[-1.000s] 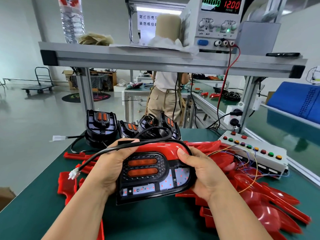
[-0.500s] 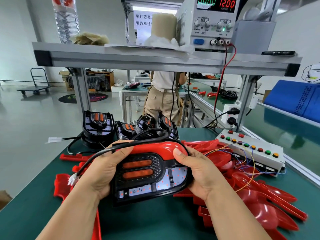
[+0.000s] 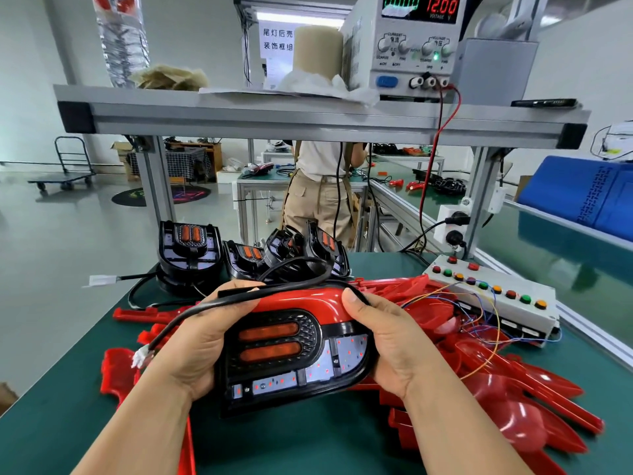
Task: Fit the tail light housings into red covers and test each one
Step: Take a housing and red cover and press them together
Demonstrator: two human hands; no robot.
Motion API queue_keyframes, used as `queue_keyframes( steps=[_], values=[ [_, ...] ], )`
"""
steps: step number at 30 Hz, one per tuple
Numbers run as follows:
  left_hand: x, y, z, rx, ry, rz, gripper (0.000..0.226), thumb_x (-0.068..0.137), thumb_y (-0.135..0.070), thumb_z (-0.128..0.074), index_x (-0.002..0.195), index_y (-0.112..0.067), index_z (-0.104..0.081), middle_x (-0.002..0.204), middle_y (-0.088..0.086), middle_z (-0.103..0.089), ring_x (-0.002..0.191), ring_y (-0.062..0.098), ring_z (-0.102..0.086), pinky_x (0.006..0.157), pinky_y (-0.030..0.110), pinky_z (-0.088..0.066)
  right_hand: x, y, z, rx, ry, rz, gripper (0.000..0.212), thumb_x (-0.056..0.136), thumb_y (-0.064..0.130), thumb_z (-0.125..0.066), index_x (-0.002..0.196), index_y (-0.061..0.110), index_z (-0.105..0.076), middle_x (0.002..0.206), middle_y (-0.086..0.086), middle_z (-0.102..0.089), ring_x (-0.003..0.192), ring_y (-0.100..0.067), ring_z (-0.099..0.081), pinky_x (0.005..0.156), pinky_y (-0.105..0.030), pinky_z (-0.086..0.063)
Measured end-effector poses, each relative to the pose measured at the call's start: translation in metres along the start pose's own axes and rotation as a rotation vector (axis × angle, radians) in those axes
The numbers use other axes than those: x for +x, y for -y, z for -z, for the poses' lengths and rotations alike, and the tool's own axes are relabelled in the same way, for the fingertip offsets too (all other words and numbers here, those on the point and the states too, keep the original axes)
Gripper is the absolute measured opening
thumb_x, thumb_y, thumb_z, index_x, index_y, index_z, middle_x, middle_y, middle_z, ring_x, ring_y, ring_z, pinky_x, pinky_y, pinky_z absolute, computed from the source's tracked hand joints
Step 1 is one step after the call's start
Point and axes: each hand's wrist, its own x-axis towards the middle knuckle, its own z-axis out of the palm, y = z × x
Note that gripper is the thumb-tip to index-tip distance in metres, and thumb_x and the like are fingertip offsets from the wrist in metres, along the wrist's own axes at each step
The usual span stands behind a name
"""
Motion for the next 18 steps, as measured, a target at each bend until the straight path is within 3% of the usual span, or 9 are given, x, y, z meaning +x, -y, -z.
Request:
queue_keyframes(
  steps=[4, 8, 14, 18],
  values=[
    [0.0000, -0.0010, -0.0006, 0.005, -0.016, -0.022, 0.029, 0.070, -0.022, -0.070, 0.098, -0.014, -0.070, 0.106, 0.029, -0.069, 0.090, 0.049, -0.069, 0.066, 0.055, -0.057, -0.0004, -0.0013, -0.0028, 0.014, -0.011, 0.032, 0.037, 0.075, 0.028, -0.072, 0.100, 0.001, -0.072, 0.099, -0.021, -0.073, 0.084, -0.030, -0.071, 0.075, -0.041, -0.059],
    [-0.0008, -0.0048, -0.0001, 0.009, -0.048, -0.036, 0.024, 0.067, -0.026, -0.072, 0.089, -0.017, -0.072, 0.102, 0.029, -0.070, 0.086, 0.048, -0.070, 0.063, 0.054, -0.058, -0.0024, -0.0002, -0.0050, -0.011, 0.052, 0.053, 0.048, 0.074, 0.029, -0.073, 0.110, -0.002, -0.067, 0.108, -0.023, -0.071, 0.094, -0.033, -0.069, 0.087, -0.045, -0.057],
    [0.0003, -0.0033, -0.0028, 0.020, -0.068, -0.043, 0.020, 0.069, -0.023, -0.074, 0.087, -0.017, -0.071, 0.100, 0.028, -0.071, 0.085, 0.049, -0.070, 0.063, 0.055, -0.057, -0.0024, -0.0012, -0.0039, -0.027, 0.024, 0.043, 0.054, 0.070, 0.023, -0.075, 0.115, -0.003, -0.062, 0.107, -0.022, -0.071, 0.093, -0.034, -0.069, 0.084, -0.044, -0.058],
    [0.0020, -0.0010, -0.0051, 0.014, -0.096, -0.051, 0.024, 0.074, -0.020, -0.070, 0.096, -0.013, -0.066, 0.099, 0.029, -0.070, 0.083, 0.048, -0.070, 0.060, 0.054, -0.058, -0.0023, -0.0008, -0.0023, -0.021, 0.009, 0.027, 0.057, 0.068, 0.025, -0.077, 0.116, -0.002, -0.062, 0.107, -0.022, -0.071, 0.091, -0.033, -0.070, 0.080, -0.043, -0.059]
  ],
)
